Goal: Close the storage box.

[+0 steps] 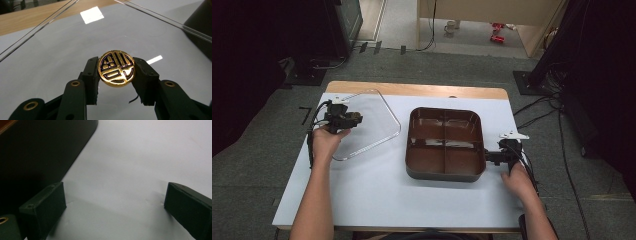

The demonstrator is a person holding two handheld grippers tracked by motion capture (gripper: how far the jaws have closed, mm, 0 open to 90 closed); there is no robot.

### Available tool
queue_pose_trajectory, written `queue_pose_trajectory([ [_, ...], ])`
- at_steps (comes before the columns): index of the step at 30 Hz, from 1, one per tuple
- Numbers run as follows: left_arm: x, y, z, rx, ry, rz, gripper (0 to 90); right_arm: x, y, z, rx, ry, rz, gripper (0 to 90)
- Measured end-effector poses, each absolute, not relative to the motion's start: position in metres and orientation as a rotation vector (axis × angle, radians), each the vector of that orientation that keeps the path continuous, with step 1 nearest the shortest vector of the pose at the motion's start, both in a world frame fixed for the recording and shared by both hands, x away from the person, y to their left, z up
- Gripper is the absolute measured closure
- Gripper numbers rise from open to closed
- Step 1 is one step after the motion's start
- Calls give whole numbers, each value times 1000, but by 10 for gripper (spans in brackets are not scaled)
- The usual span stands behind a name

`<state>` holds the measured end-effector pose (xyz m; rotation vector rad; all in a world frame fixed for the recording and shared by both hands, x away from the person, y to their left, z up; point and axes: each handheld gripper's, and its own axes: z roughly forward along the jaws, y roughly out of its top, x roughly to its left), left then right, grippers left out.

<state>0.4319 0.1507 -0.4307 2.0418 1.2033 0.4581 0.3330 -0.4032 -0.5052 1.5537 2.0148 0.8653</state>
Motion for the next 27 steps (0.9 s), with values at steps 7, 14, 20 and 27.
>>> queue_pose_trajectory([
  [7, 424, 137, -411, 2031, 1132, 453, 594, 333, -403, -505, 1556, 2014, 866, 30],
  [14, 420, 122, -400, 2037, 1073, 437, 593, 333, -403, -505, 1556, 2014, 865, 30],
  [20, 415, 105, -391, 2047, 1012, 420, 594, 333, -403, -505, 1556, 2014, 865, 29],
  [27, 412, 89, -386, 2054, 955, 391, 593, 333, -403, -505, 1556, 2014, 865, 30],
])
